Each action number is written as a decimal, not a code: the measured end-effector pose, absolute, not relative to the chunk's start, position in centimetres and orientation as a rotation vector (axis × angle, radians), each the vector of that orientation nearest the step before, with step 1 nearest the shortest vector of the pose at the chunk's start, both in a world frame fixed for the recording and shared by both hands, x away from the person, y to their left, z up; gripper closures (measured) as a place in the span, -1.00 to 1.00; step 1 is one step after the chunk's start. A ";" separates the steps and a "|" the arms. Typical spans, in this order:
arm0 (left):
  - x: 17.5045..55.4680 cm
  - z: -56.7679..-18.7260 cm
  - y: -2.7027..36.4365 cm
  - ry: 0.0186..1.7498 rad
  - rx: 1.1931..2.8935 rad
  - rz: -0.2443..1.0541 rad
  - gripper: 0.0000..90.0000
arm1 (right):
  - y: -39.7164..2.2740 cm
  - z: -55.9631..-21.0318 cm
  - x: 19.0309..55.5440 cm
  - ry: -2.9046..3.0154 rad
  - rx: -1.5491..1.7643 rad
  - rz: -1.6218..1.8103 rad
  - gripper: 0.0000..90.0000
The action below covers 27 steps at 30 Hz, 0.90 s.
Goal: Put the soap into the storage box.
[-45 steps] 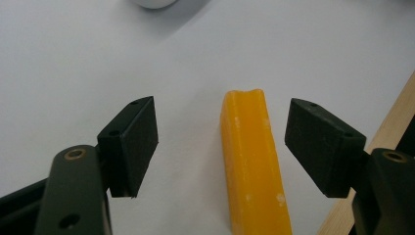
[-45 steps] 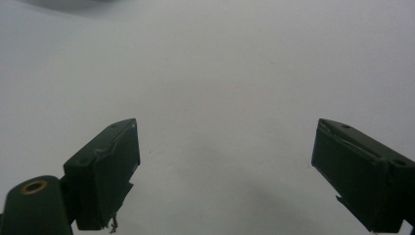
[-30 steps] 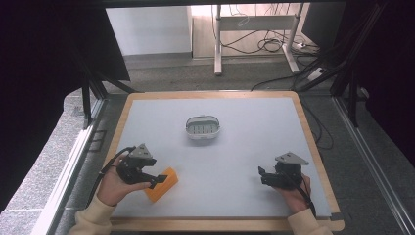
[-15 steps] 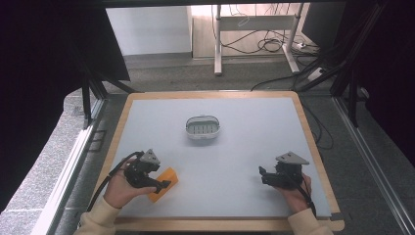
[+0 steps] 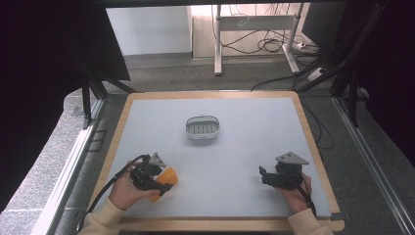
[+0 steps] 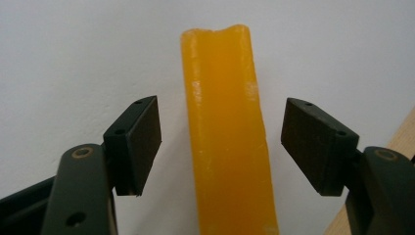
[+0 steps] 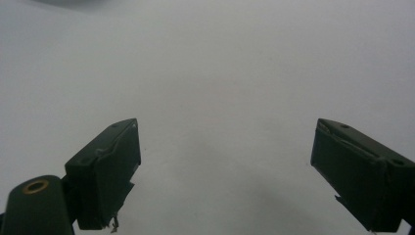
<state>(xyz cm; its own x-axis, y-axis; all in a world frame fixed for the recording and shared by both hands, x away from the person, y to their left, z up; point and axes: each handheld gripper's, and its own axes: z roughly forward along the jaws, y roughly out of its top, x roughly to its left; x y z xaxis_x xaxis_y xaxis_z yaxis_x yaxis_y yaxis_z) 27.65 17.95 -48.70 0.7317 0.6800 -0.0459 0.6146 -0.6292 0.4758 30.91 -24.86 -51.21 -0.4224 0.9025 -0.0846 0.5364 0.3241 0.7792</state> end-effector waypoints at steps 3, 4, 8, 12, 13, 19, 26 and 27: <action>27.8 -48.9 17.9 0.999 2.481 0.193 -0.28 | -24.8 -51.2 30.9 2.081 1.264 0.930 -0.75; 27.8 -49.0 17.9 1.000 2.482 0.190 -0.26 | -24.8 -51.2 30.9 2.083 1.263 0.927 -0.75; 27.8 -49.4 17.7 1.010 2.490 0.166 -0.16 | -24.8 -51.3 30.9 2.082 1.267 0.926 -0.75; 28.1 -50.0 17.8 1.041 2.486 0.133 0.03 | -24.8 -51.2 30.9 2.078 1.273 0.926 -0.75; 28.2 -50.0 17.9 1.046 2.484 0.123 0.10 | -24.8 -51.2 30.9 2.077 1.272 0.927 -0.75; 28.3 -50.3 17.6 1.071 2.491 0.117 0.33 | -24.8 -51.3 31.1 2.075 1.275 0.918 -0.75; 28.3 -50.1 17.3 1.090 2.505 0.131 0.36 | -25.0 -51.2 31.1 2.053 1.291 0.916 -0.75; 28.3 -50.1 17.3 1.088 2.506 0.129 0.37 | -25.0 -51.2 31.0 2.050 1.291 0.916 -0.75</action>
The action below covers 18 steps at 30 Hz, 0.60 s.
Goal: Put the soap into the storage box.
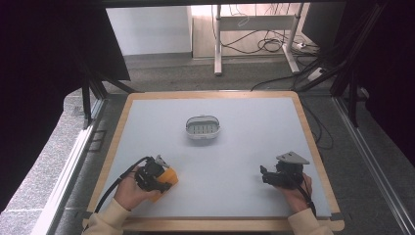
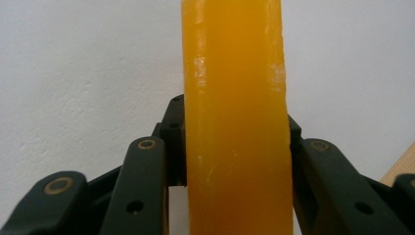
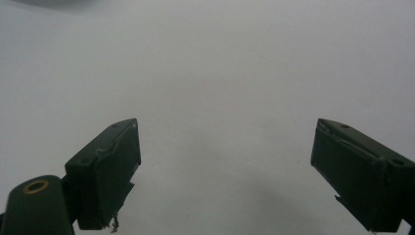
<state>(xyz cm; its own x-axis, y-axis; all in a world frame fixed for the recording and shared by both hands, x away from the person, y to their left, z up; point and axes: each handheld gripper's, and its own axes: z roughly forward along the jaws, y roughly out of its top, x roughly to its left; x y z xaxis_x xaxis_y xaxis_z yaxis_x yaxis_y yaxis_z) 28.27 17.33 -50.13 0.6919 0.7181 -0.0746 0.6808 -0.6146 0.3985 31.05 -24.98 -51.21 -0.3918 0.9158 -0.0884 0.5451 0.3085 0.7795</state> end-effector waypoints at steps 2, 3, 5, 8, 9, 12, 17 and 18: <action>28.3 -50.1 17.4 1.088 2.506 0.124 0.37 | -25.0 -51.2 31.0 2.042 1.297 0.911 -0.75; 28.3 -50.1 17.4 1.087 2.504 0.120 0.37 | -25.0 -51.2 31.1 2.037 1.299 0.912 -0.74; 28.4 -50.1 17.4 1.085 2.494 0.117 0.37 | -25.0 -51.1 31.0 2.032 1.303 0.916 -0.75; 28.4 -49.7 17.5 1.075 2.464 0.119 0.37 | -25.1 -51.1 31.0 2.029 1.301 0.917 -0.75; 28.4 -49.6 17.5 1.077 2.452 0.122 0.37 | -25.1 -51.1 31.0 2.027 1.299 0.917 -0.75; 28.3 -49.0 17.8 1.071 2.429 0.135 0.37 | -25.1 -51.1 31.0 2.024 1.302 0.916 -0.75; 28.2 -48.1 18.2 1.037 2.383 0.103 0.37 | -25.1 -51.1 31.0 2.014 1.311 0.914 -0.75; 28.3 -47.8 18.2 1.031 2.379 0.114 0.37 | -25.1 -51.1 31.0 2.015 1.313 0.916 -0.75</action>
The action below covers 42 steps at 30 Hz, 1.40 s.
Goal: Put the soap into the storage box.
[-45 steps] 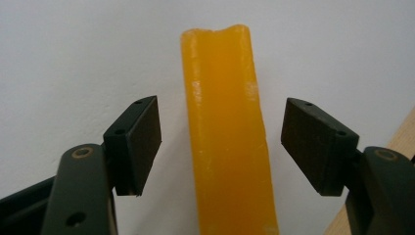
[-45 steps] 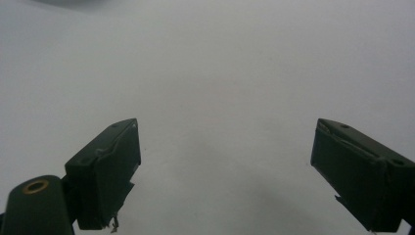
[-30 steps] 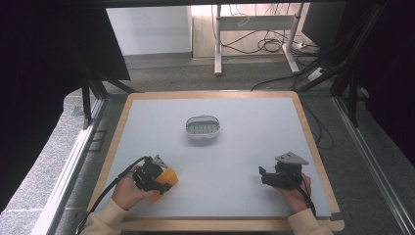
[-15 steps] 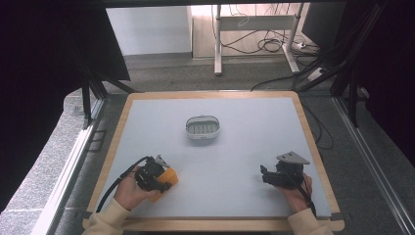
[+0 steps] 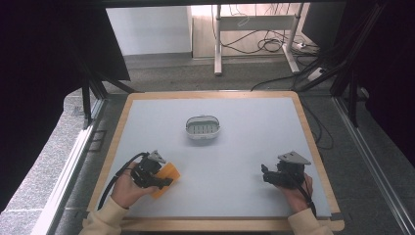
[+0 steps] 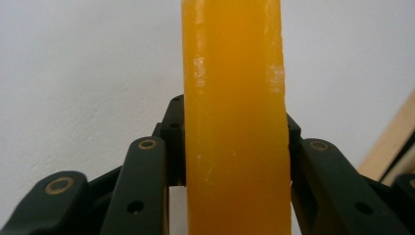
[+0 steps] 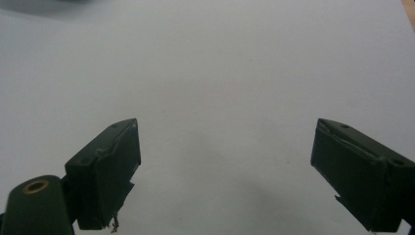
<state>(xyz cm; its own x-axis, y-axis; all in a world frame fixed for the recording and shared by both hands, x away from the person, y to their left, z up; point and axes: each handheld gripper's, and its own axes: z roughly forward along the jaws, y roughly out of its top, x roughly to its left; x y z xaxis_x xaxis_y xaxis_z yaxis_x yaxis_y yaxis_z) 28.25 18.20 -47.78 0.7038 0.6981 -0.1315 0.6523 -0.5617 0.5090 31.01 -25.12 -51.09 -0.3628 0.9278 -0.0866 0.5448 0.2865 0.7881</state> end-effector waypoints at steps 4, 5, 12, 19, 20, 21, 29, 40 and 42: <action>28.5 -46.5 18.5 1.031 2.359 0.164 0.37 | -25.1 -51.1 31.0 2.020 1.320 0.928 -0.75; 28.5 -46.3 18.6 1.029 2.355 0.167 0.37 | -25.0 -51.1 31.0 2.022 1.321 0.933 -0.75; 28.6 -45.6 18.8 1.001 2.364 0.189 0.37 | -24.4 -51.3 30.8 2.049 1.298 0.942 -0.75; 29.1 -44.5 18.6 0.973 2.364 0.209 0.37 | -24.2 -51.4 30.8 2.065 1.287 0.938 -0.75; 29.2 -44.3 18.6 0.968 2.366 0.212 0.37 | -24.2 -51.4 30.7 2.064 1.286 0.939 -0.75; 29.2 -44.1 18.6 0.964 2.369 0.217 0.37 | -24.2 -51.3 30.7 2.065 1.286 0.939 -0.74; 29.7 -42.9 18.2 0.933 2.362 0.245 0.37 | -24.3 -51.4 30.7 2.068 1.285 0.939 -0.74; 30.8 -42.0 17.8 0.890 2.350 0.249 0.37 | -24.3 -51.5 30.8 2.073 1.286 0.935 -0.74; 31.0 -41.8 17.8 0.884 2.352 0.249 0.37 | -24.3 -51.5 30.8 2.073 1.285 0.935 -0.74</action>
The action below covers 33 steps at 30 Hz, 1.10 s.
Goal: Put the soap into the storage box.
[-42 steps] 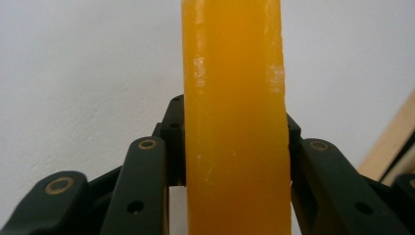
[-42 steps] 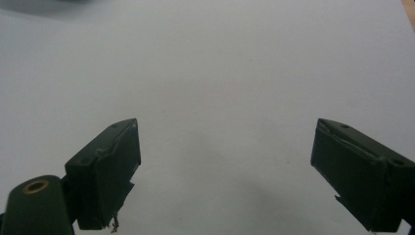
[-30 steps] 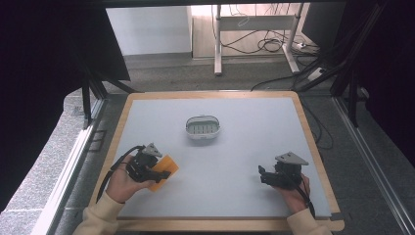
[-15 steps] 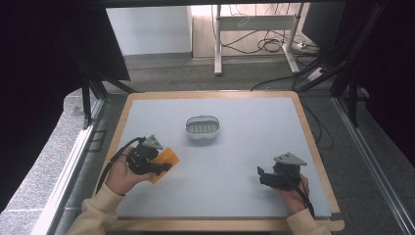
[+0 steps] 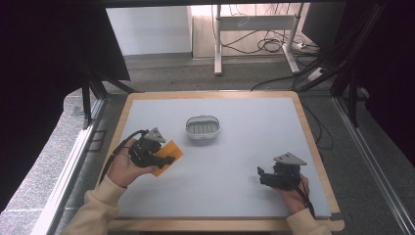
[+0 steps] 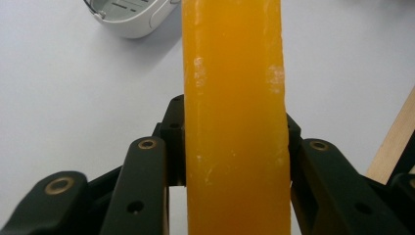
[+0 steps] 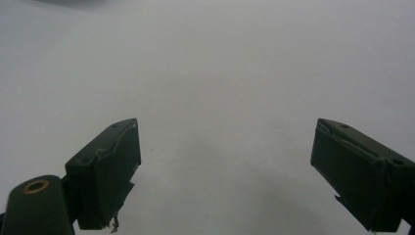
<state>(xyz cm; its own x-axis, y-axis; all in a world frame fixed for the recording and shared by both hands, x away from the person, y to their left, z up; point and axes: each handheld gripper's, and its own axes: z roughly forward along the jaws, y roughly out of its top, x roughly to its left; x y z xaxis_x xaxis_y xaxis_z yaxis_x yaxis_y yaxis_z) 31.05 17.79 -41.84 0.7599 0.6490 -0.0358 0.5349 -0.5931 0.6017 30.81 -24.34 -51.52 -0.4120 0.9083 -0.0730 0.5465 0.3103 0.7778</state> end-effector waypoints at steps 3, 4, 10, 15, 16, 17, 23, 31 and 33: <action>31.4 -41.6 17.8 0.869 2.345 0.225 0.37 | -24.4 -51.5 30.8 2.075 1.282 0.936 -0.74; 31.6 -41.6 17.9 0.863 2.343 0.210 0.37 | -24.3 -51.5 30.8 2.077 1.281 0.935 -0.74; 32.3 -41.4 17.8 0.869 2.351 0.243 0.37 | -24.5 -51.6 30.8 2.080 1.278 0.931 -0.74; 32.9 -41.4 17.8 0.867 2.350 0.252 0.37 | -24.5 -51.6 30.8 2.082 1.272 0.932 -0.74; 33.0 -41.4 17.8 0.869 2.352 0.247 0.37 | -24.5 -51.6 30.7 2.083 1.273 0.931 -0.74; 33.1 -41.4 17.8 0.866 2.354 0.243 0.37 | -24.5 -51.6 30.8 2.085 1.275 0.929 -0.74; 33.8 -41.4 17.7 0.868 2.341 0.252 0.37 | -24.6 -51.6 30.7 2.084 1.276 0.924 -0.74; 35.2 -41.3 17.8 0.859 2.352 0.251 0.37 | -24.6 -51.6 30.7 2.084 1.280 0.926 -0.74; 35.5 -41.3 17.8 0.860 2.354 0.260 0.37 | -24.6 -51.6 30.7 2.084 1.277 0.927 -0.74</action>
<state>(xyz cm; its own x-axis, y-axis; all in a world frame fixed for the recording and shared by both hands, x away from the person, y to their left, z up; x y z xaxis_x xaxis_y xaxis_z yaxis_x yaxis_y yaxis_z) 35.52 17.82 -41.30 0.7693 0.6384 -0.0245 0.5182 -0.6011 0.6083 30.65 -24.58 -51.62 -0.4192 0.9045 -0.0789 0.5473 0.3211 0.7729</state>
